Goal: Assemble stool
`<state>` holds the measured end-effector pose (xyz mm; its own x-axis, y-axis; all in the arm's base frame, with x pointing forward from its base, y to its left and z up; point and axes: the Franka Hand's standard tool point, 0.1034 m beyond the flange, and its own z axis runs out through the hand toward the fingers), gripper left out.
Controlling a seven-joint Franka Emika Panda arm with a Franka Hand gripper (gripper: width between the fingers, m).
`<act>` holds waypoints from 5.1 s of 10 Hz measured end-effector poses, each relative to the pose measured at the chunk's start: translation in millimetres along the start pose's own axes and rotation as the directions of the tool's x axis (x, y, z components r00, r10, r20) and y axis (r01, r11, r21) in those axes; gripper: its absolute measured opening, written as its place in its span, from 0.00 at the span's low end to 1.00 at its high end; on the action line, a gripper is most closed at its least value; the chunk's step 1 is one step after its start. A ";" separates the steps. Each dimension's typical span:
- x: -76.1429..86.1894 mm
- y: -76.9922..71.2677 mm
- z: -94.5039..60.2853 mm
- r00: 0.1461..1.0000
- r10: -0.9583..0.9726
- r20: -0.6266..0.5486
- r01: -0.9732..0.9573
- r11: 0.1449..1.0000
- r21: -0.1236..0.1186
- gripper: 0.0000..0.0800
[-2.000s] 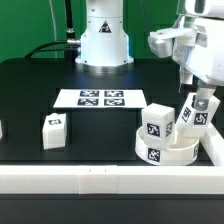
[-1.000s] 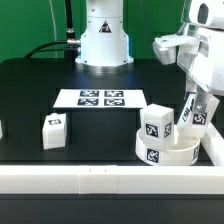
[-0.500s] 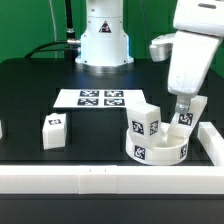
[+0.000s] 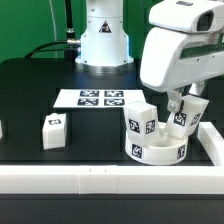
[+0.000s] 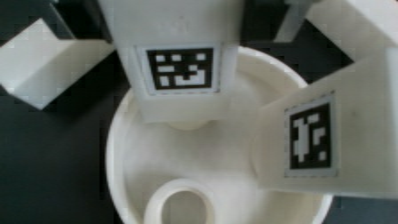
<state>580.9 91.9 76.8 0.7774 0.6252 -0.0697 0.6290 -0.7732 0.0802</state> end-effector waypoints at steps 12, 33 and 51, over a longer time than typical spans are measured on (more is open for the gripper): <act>7.5 2.7 -2.0 0.656 0.755 -0.020 -0.747 0.653 0.126 0.43; 25.7 -15.1 -2.6 -0.661 0.727 0.184 -0.728 -0.682 0.079 0.43; 26.1 -3.0 -28.3 0.241 0.970 0.039 -0.955 0.229 0.190 0.81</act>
Offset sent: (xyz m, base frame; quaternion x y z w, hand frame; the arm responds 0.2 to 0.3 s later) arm -0.0100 -0.0003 -0.0059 0.0260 0.0307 0.1945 0.9801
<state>599.4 113.5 102.8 0.7971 -0.6034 0.0224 -0.5984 -0.7944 -0.1042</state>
